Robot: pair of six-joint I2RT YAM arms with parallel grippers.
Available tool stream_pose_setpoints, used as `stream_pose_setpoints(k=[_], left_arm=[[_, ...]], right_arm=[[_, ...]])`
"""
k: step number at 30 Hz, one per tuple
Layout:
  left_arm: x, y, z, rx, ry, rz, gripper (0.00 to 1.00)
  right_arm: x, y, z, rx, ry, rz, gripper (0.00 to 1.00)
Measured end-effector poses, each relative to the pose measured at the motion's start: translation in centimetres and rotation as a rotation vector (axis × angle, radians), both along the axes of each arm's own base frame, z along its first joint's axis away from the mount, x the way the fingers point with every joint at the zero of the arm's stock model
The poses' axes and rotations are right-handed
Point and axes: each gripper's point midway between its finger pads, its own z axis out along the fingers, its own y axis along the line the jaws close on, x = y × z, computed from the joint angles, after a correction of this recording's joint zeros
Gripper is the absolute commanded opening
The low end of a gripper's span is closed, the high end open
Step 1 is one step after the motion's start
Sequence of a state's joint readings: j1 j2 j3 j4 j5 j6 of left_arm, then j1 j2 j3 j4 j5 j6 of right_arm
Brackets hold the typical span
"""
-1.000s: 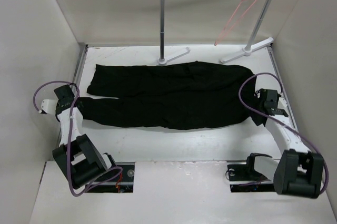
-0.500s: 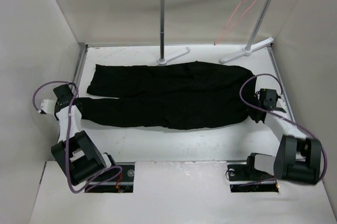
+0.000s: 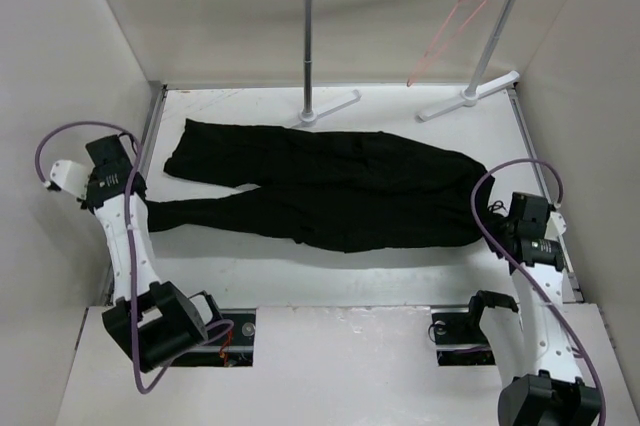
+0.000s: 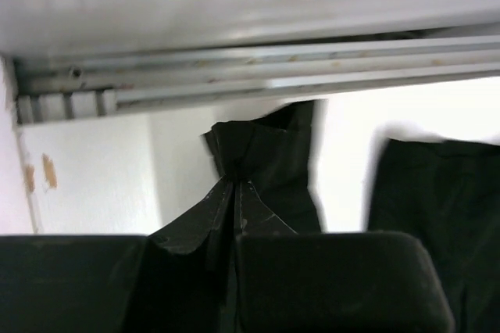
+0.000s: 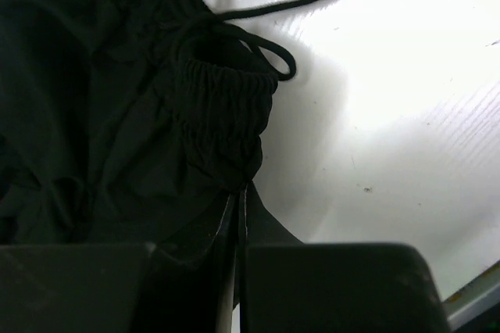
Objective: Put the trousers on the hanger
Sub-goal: Fold the trousers at the center of the board.
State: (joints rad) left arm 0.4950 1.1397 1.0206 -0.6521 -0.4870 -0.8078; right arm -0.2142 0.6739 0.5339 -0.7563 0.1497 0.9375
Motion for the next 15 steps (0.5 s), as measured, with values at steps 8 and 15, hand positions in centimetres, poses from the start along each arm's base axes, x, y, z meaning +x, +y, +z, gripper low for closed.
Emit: stream_pose_setpoints(k=[8, 15], left_arm=[[7.3, 0.8, 4.9, 0.071, -0.013, -0.119, 0.01], [15.4, 0.5, 4.1, 0.067, 0.042, -0.226, 0.01]], right_arm=[[3.1, -1.0, 3.5, -0.015, -0.002, 0.009, 0.06], [10.6, -2.4, 7.4, -0.017, -0.021, 0.039, 0.06]])
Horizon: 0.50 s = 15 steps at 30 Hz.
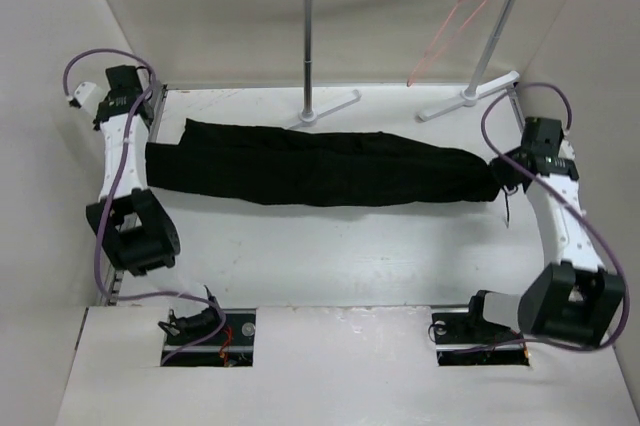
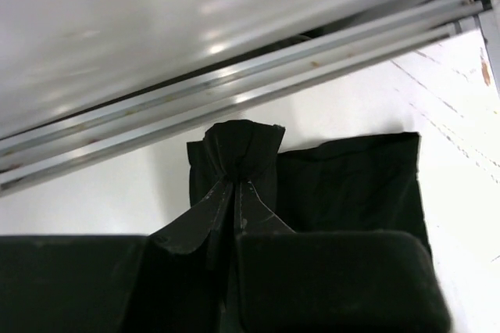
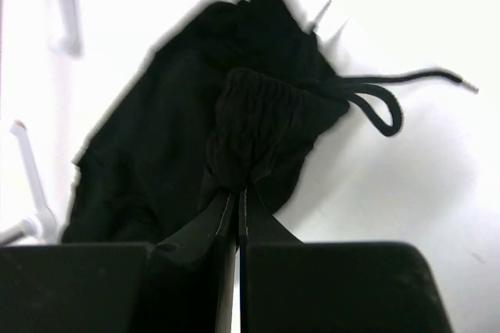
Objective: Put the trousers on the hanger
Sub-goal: Fold the trousers at the center of the board.
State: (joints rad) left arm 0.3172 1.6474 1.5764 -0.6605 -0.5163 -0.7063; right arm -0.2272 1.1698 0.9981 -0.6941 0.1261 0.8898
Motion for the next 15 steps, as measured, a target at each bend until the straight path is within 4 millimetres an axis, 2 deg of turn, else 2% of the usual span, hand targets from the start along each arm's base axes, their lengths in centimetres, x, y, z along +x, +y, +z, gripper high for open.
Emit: stream_pose_setpoints(k=[4, 9, 13, 15], left_arm=[[5.0, -0.7, -2.0, -0.004, 0.043, -0.061, 0.01], [10.9, -1.3, -4.9, -0.001, 0.075, -0.120, 0.02], [14.2, -1.4, -7.9, -0.003, 0.103, -0.143, 0.03], [15.7, -1.3, -9.0, -0.005, 0.103, -0.152, 0.06]], right_arm=[[5.6, -0.9, 0.5, 0.000, 0.009, 0.020, 0.09], [12.5, -1.7, -1.2, -0.003, 0.049, 0.051, 0.09], [16.1, -2.1, -3.4, 0.004, 0.082, 0.062, 0.11], [17.5, -2.2, -4.1, 0.008, 0.089, 0.063, 0.15]])
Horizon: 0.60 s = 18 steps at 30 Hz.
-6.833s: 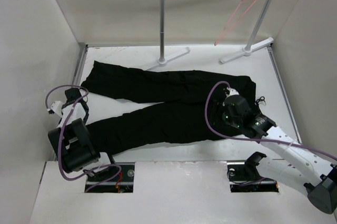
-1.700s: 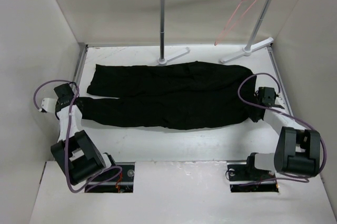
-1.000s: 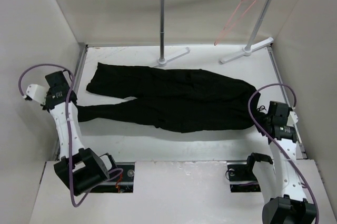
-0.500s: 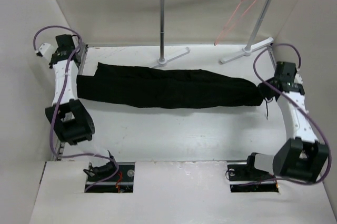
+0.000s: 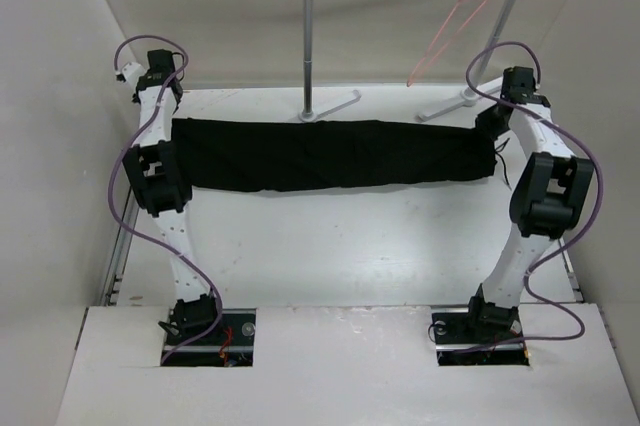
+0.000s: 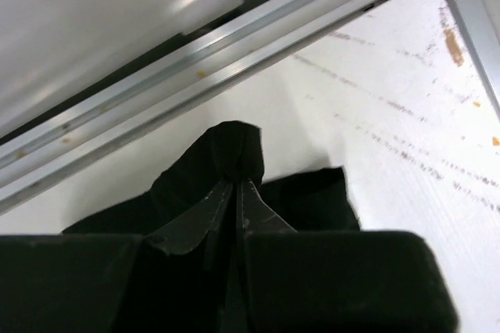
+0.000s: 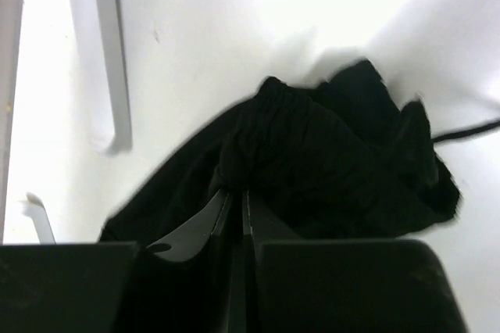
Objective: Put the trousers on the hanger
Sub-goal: Fold the trousers at the center of the board.
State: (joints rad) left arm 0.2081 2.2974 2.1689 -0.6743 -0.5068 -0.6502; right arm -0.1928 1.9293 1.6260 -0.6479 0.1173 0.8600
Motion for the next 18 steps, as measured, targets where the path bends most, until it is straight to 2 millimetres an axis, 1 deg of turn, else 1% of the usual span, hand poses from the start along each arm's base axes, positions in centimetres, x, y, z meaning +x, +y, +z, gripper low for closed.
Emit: stream_pose_setpoints(k=[1, 2, 3, 4, 5, 6, 7, 8, 9, 10, 11, 12, 15, 16, 17, 18], left_arm=[[0.7, 0.0, -0.5, 0.001, -0.002, -0.005, 0.10], [1.2, 0.1, -0.9, 0.003, -0.002, -0.008, 0.20], [1.4, 0.2, -1.3, 0.006, 0.002, -0.012, 0.29], [1.6, 0.3, -1.6, 0.009, 0.003, -0.014, 0.41], [1.8, 0.4, -1.7, 0.012, 0.000, -0.015, 0.55], [1.9, 0.7, -1.7, 0.015, -0.007, -0.016, 0.65], [2.1, 1.0, -1.6, 0.019, -0.021, -0.013, 0.72], [2.0, 1.3, -1.4, 0.020, -0.037, -0.009, 0.77], [1.6, 1.5, -1.4, 0.016, -0.046, -0.007, 0.80], [0.6, 1.5, -1.5, 0.009, -0.048, -0.005, 0.82], [-0.9, 1.4, -1.5, -0.001, -0.044, -0.003, 0.83], [-2.5, 1.2, -1.4, -0.013, -0.041, 0.002, 0.83], [-8.5, 0.0, -0.5, -0.059, -0.057, 0.021, 0.80], [-10.2, -0.4, 0.0, -0.077, -0.080, 0.027, 0.77], [-11.5, -0.9, 0.6, -0.096, -0.110, 0.030, 0.74], [-12.8, -1.5, 1.0, -0.121, -0.146, 0.032, 0.71]], right_arm=[[0.8, -0.1, -0.2, -0.001, -0.001, 0.001, 0.18], [1.5, -0.2, -0.4, -0.001, -0.004, 0.001, 0.23], [2.2, -0.3, -0.6, -0.003, -0.009, 0.000, 0.33], [2.7, -0.5, -0.7, -0.006, -0.013, -0.005, 0.43], [3.0, -0.7, -0.8, -0.013, -0.017, -0.010, 0.52], [3.3, -0.9, -0.8, -0.019, -0.023, -0.012, 0.60], [3.4, -0.9, -0.8, -0.021, -0.026, -0.014, 0.67], [3.4, -1.0, -0.6, -0.026, -0.030, -0.014, 0.72], [3.5, -1.0, -0.4, -0.031, -0.038, -0.010, 0.76], [3.5, -1.0, -0.1, -0.033, -0.050, -0.008, 0.79], [3.2, -0.8, 0.3, -0.037, -0.061, -0.003, 0.81], [2.8, -0.5, 0.7, -0.041, -0.071, 0.003, 0.81], [0.1, 1.0, 2.4, -0.052, -0.109, 0.029, 0.81], [-1.0, 1.7, 3.3, -0.055, -0.128, 0.040, 0.80], [-1.8, 2.5, 4.1, -0.058, -0.151, 0.053, 0.76], [-2.5, 3.3, 5.0, -0.060, -0.178, 0.068, 0.67]])
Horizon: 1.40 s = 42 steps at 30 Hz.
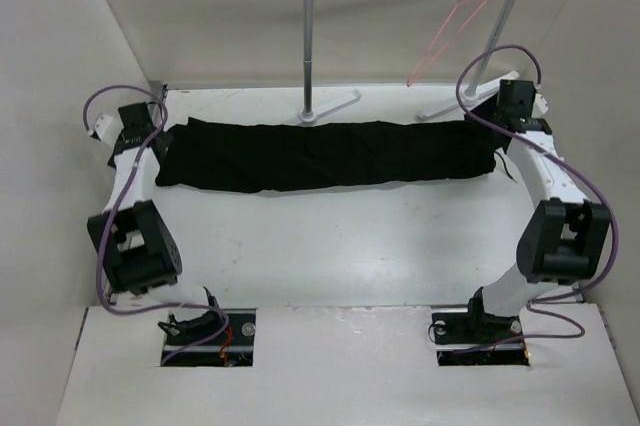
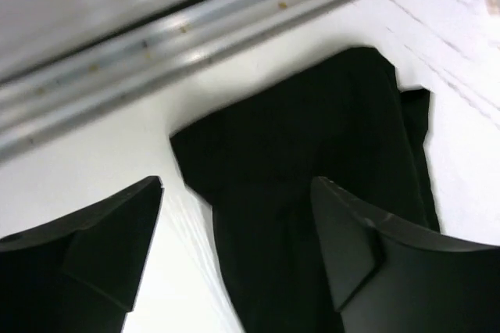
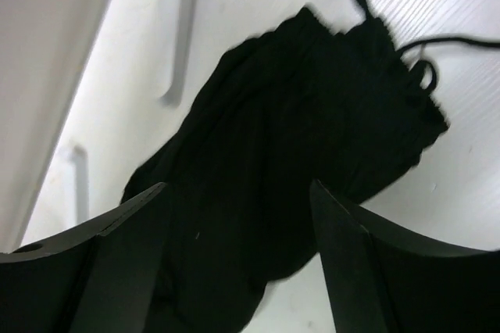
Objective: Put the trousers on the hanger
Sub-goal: Fold the trousers at the center of the board.
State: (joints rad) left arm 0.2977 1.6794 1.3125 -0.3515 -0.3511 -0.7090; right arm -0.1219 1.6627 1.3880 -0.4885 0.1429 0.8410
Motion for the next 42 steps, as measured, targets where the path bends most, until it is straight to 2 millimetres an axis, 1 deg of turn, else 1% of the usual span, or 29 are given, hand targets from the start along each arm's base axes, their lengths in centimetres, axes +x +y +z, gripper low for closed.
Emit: stream_pose_setpoints(k=[1, 2, 3, 4, 5, 7, 8, 10, 12, 13, 15, 16, 18, 21, 23, 25, 28, 32, 34, 36, 38, 39, 42], left_arm=[[-1.1, -0.7, 0.2, -0.030, -0.043, 0.003, 0.70], [-2.0, -1.3, -0.1, -0.060, -0.073, 0.006, 0.70], [-3.0, -2.0, -0.7, -0.097, -0.097, 0.011, 0.72], [-3.9, -2.6, -1.8, -0.136, -0.108, 0.017, 0.74], [-4.5, -3.2, -3.2, -0.175, -0.116, 0.024, 0.75], [-5.6, -4.1, -6.4, -0.252, -0.109, 0.042, 0.76], [-6.1, -4.6, -8.1, -0.292, -0.101, 0.052, 0.76], [-6.6, -5.2, -10.5, -0.350, -0.087, 0.073, 0.77], [-4.8, -4.8, -9.3, -0.360, -0.176, 0.065, 0.77], [-4.0, -4.6, -9.3, -0.366, -0.203, 0.063, 0.77], [-3.0, -4.6, -10.0, -0.382, -0.227, 0.068, 0.77], [-2.1, -4.4, -9.6, -0.380, -0.256, 0.060, 0.76], [-0.4, -4.3, -9.6, -0.387, -0.300, 0.057, 0.73], [2.1, -4.8, -9.5, -0.398, -0.355, 0.042, 0.67], [3.4, -5.3, -9.5, -0.406, -0.382, 0.032, 0.61], [4.3, -5.8, -9.7, -0.411, -0.396, 0.024, 0.50], [5.2, -6.0, -10.0, -0.416, -0.403, 0.026, 0.44], [6.4, -5.9, -10.2, -0.416, -0.406, 0.027, 0.38], [6.8, -5.7, -10.2, -0.415, -0.408, 0.028, 0.36], [7.0, -5.6, -10.4, -0.414, -0.408, 0.029, 0.31], [7.3, -5.4, -10.6, -0.414, -0.413, 0.030, 0.26], [7.5, -5.3, -10.7, -0.413, -0.415, 0.030, 0.22], [8.1, -5.0, -11.0, -0.415, -0.423, 0.032, 0.14]], right_arm=[[-0.6, 0.8, 0.7, -0.004, -0.025, 0.017, 0.56], [-1.2, 1.8, 1.2, -0.006, -0.049, 0.038, 0.38], [-1.7, 2.8, 1.6, -0.007, -0.067, 0.060, 0.25], [-2.2, 3.8, 1.7, -0.006, -0.081, 0.081, 0.19], [-2.7, 5.0, 1.7, 0.002, -0.092, 0.103, 0.17], [-3.6, 6.8, 1.2, 0.019, -0.095, 0.137, 0.19], [-4.1, 7.7, 0.8, 0.028, -0.089, 0.157, 0.23], [-5.0, 8.8, -0.1, 0.047, -0.077, 0.183, 0.34], [-5.8, 9.2, -0.8, 0.064, -0.066, 0.193, 0.44], [-6.3, 9.3, -1.1, 0.067, -0.064, 0.193, 0.49], [-7.4, 9.2, -1.4, 0.070, -0.065, 0.191, 0.56], [-7.8, 9.2, -1.4, 0.069, -0.067, 0.189, 0.59], [-8.6, 9.1, -1.7, 0.068, -0.072, 0.188, 0.63], [-9.0, 8.5, -2.7, 0.070, -0.063, 0.173, 0.69], [-9.1, 7.3, -4.0, 0.073, -0.036, 0.139, 0.74], [-9.1, 5.5, -5.5, 0.078, -0.004, 0.088, 0.78], [-8.9, 2.4, -7.7, 0.091, 0.042, 0.005, 0.82], [-8.3, -0.9, -10.9, 0.114, 0.103, -0.068, 0.81], [-7.5, -2.1, -12.4, 0.130, 0.134, -0.085, 0.78], [-6.4, -2.6, -13.5, 0.144, 0.145, -0.086, 0.71], [-5.4, -2.9, -13.3, 0.146, 0.131, -0.079, 0.64], [-5.0, -2.9, -13.3, 0.146, 0.127, -0.076, 0.58], [-4.1, -2.8, -13.4, 0.148, 0.123, -0.064, 0.33]])
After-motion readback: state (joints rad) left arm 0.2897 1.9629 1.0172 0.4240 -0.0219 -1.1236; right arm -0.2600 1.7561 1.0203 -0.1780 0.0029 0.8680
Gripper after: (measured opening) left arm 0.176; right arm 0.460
